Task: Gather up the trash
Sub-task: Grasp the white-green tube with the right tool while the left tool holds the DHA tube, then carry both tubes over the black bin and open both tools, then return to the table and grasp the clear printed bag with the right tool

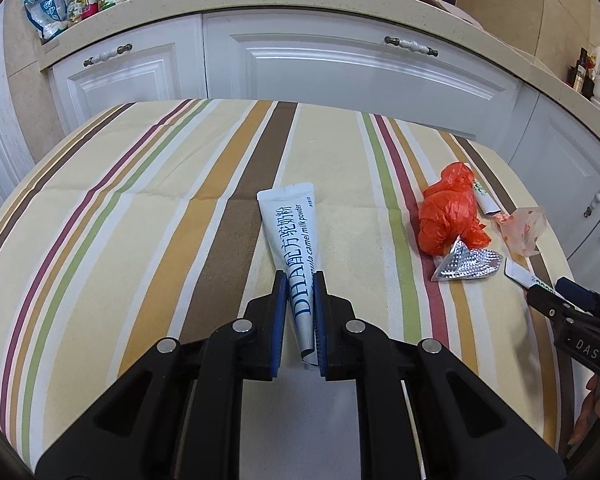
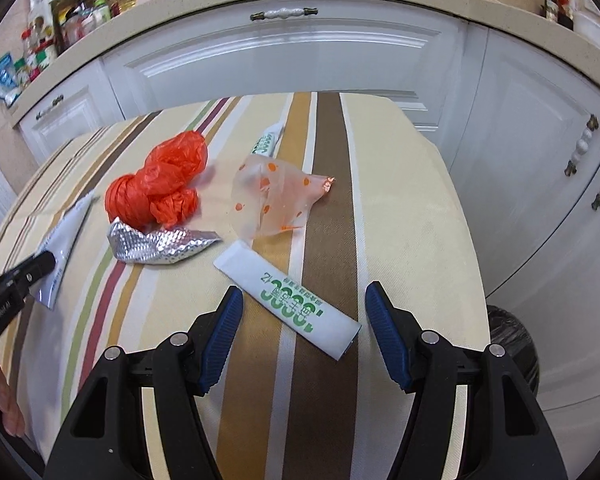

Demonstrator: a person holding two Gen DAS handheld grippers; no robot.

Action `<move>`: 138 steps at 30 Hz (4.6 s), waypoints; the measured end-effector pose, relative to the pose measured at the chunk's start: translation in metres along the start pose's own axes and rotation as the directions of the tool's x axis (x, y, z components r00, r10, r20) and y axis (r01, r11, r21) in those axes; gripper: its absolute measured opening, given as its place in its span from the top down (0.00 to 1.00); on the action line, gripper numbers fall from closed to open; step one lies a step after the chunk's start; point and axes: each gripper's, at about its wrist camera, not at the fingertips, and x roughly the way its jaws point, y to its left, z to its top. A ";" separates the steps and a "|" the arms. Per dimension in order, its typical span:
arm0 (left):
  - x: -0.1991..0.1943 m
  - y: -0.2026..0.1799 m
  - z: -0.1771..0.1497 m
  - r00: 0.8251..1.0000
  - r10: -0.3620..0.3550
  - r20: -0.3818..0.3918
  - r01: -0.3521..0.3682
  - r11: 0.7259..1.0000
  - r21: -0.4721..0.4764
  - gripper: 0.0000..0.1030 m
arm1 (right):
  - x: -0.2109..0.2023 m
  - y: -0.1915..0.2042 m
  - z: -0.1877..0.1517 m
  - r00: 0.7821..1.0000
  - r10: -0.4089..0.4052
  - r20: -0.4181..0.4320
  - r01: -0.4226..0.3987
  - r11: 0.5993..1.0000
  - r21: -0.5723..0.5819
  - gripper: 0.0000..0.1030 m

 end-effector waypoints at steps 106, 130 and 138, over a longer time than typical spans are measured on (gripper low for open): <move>-0.050 -0.365 -0.104 0.922 -0.385 -0.033 0.347 0.786 0.512 0.76 | -0.104 -0.244 -0.129 0.913 -0.367 0.179 0.264 0.866 0.425 0.59; -0.078 -0.250 -0.047 0.947 -0.305 0.098 0.249 0.895 0.370 0.62 | -0.120 -0.168 -0.076 0.920 -0.261 0.291 0.167 0.936 0.309 0.58; -0.068 -0.165 -0.023 0.974 -0.174 0.145 0.132 0.957 0.257 0.59 | -0.105 -0.101 -0.047 0.932 -0.159 0.325 0.098 0.976 0.197 0.57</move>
